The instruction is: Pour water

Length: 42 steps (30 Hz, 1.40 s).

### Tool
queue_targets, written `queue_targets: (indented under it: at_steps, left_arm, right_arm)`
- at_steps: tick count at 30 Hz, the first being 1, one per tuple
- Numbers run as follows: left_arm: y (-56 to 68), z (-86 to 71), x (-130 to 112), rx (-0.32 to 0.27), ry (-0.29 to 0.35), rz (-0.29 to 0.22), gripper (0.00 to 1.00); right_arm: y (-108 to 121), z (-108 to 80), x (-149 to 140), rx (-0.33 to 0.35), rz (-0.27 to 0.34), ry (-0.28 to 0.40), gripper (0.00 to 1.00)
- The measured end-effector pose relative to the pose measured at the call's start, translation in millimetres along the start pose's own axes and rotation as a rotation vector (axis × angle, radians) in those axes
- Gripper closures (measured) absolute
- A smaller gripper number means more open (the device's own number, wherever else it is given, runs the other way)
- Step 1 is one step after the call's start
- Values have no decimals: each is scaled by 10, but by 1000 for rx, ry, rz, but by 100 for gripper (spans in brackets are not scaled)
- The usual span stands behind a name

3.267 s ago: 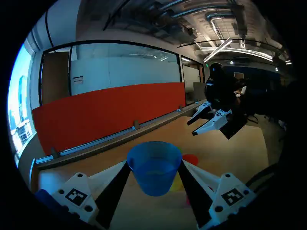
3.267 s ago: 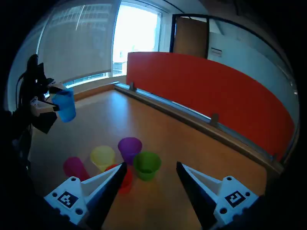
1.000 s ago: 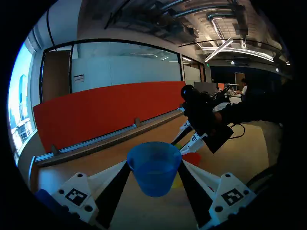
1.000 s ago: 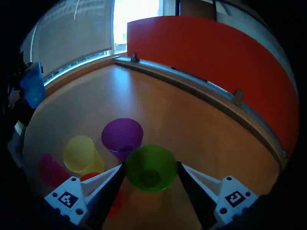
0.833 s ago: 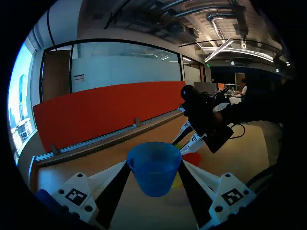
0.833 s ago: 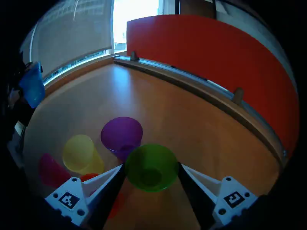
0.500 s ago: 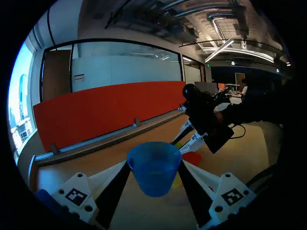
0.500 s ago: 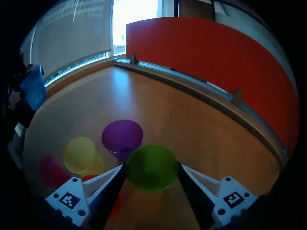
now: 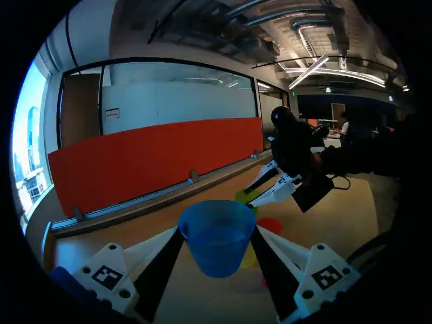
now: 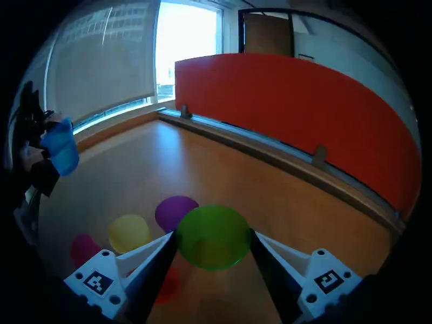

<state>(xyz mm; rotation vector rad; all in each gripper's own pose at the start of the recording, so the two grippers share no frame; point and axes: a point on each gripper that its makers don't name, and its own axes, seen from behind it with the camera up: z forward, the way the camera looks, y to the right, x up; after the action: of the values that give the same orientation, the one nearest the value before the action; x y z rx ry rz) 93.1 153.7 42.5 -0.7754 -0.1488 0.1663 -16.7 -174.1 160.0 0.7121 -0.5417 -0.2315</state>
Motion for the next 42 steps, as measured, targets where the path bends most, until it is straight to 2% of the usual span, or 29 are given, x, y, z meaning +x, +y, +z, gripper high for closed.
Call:
queue_targets:
  at_steps: [16, 35, 42]
  left_arm:
    - [122, -58, 150, 6, 27, 0, 15]
    - [206, -122, 261, 7, 49, -3, 15]
    - [241, -122, 289, 2, 54, -2, 15]
  right_arm:
    - [-204, -521, 439, -26, -58, 167, 5]
    - [-426, -941, 796, -14, -37, 347, 5]
    - [-445, -1013, 825, -12, -43, 376, 5]
